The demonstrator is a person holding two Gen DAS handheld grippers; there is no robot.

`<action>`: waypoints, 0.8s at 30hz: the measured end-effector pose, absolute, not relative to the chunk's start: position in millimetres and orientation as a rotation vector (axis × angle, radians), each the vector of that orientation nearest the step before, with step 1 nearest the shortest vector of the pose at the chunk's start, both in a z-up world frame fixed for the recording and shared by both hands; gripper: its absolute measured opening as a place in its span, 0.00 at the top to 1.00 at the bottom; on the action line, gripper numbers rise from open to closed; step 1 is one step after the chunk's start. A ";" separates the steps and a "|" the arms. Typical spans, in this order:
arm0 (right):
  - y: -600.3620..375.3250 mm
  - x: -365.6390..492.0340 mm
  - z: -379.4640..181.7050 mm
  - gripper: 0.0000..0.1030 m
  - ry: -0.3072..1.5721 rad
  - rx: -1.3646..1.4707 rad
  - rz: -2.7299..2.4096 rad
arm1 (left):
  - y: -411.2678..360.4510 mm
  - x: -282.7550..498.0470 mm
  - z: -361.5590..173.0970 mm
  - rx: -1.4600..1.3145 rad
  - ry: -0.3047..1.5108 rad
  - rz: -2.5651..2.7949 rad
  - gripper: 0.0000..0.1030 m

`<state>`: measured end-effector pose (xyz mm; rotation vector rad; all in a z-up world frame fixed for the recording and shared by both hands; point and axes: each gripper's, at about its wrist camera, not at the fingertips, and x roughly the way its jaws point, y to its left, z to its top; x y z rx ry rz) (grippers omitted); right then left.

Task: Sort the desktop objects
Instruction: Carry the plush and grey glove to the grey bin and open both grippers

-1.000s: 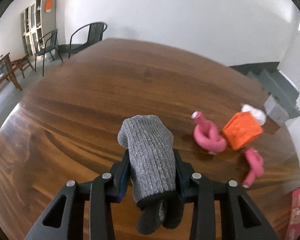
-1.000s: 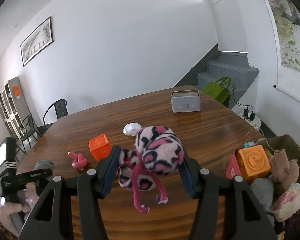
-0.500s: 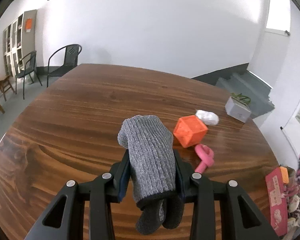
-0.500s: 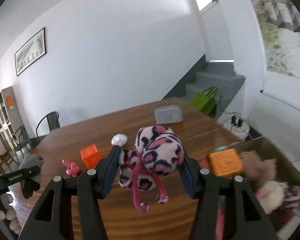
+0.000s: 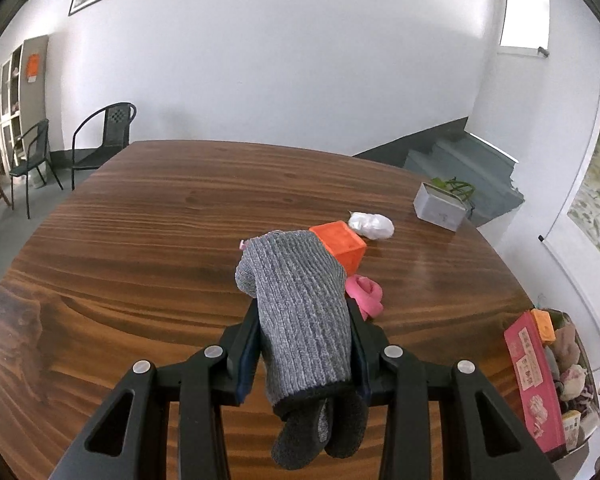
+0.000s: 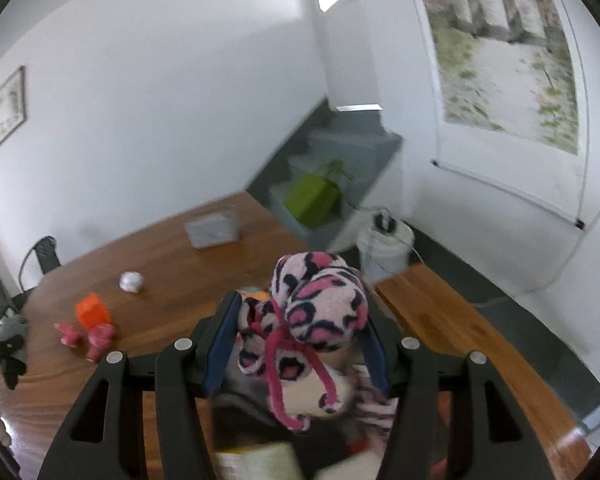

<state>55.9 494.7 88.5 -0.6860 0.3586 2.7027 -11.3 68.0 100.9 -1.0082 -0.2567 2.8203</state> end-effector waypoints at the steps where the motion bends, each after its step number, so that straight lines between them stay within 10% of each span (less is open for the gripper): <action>1: 501.6 54.9 87.2 0.41 0.371 -0.715 2.692 | 70.2 -10.5 100.8 -1.007 -0.251 2.816 0.61; 24: 533.4 71.2 78.3 0.24 0.453 -0.668 2.652 | 149.9 4.7 98.1 -1.012 -0.140 2.670 0.61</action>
